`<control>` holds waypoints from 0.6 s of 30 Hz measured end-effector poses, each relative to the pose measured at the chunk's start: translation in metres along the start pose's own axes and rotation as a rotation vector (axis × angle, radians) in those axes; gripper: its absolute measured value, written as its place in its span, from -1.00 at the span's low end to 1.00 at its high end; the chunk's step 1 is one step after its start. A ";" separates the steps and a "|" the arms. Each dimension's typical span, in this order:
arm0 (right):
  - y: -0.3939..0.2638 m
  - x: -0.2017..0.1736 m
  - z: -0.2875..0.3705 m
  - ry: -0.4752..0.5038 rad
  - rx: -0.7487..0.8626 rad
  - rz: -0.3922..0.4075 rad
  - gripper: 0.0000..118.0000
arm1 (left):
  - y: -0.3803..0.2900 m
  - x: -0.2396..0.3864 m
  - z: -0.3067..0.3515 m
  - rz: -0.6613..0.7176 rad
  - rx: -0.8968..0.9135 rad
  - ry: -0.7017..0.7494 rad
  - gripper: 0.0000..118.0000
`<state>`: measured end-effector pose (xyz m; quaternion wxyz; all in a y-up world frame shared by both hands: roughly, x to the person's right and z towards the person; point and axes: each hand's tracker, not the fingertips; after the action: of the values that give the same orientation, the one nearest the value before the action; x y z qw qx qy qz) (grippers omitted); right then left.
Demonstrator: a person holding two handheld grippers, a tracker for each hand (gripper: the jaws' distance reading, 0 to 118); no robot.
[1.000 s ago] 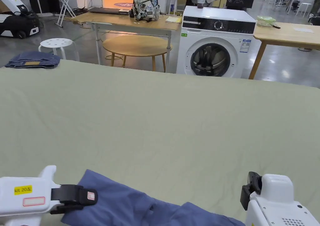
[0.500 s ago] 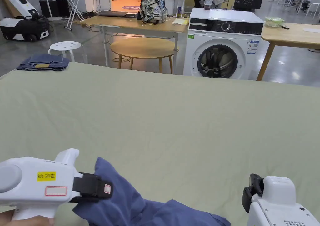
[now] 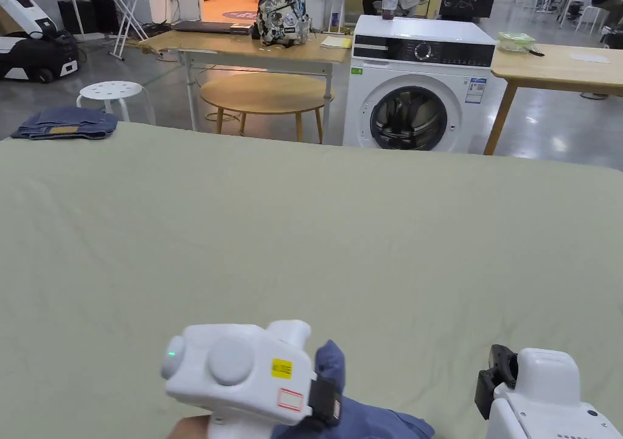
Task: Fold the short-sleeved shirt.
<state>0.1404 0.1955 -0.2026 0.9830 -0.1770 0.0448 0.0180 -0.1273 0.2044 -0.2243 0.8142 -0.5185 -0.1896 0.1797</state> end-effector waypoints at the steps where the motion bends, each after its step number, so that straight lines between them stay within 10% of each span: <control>1: -0.001 0.001 0.001 -0.004 -0.001 0.000 -0.99 | 0.006 -0.003 -0.016 -0.001 -0.017 0.001 -0.94; 7: -0.003 0.009 0.002 -0.024 -0.009 -0.009 -0.99 | -0.002 0.021 -0.065 0.023 -0.074 0.086 -0.93; 12: -0.003 0.013 0.003 -0.028 -0.010 -0.011 -0.99 | -0.012 0.016 -0.067 0.041 -0.080 -0.002 -0.27; 18: -0.004 0.014 0.005 -0.027 -0.010 -0.014 -0.99 | -0.009 0.017 -0.026 0.033 -0.049 -0.147 -0.26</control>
<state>0.1551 0.1943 -0.1977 0.9827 -0.1819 0.0303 0.0136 -0.0991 0.1891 -0.2239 0.7820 -0.5268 -0.2445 0.2262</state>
